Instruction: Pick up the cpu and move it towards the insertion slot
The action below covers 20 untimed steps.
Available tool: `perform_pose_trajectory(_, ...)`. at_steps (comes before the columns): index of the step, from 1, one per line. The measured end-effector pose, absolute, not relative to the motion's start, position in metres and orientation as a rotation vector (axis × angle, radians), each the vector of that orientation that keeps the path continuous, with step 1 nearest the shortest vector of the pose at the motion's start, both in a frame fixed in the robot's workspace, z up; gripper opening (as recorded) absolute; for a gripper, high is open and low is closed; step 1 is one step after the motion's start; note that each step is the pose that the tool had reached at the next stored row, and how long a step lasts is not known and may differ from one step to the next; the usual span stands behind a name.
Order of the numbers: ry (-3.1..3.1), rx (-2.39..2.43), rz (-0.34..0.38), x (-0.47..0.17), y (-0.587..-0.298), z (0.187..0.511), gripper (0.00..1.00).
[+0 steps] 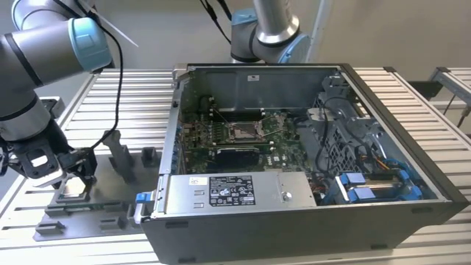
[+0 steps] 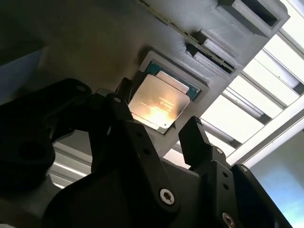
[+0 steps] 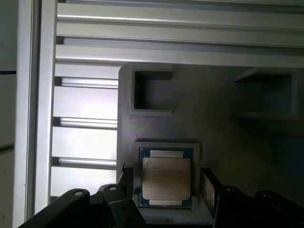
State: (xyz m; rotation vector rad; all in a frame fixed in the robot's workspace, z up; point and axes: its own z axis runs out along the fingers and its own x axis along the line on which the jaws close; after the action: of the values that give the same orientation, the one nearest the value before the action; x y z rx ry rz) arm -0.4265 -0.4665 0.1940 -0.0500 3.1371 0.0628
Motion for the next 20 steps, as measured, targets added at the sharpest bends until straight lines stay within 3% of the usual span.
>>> perform_pose_trajectory(20,3.137,-0.065,0.063,-0.4265,-0.4665,0.1861,1.00)
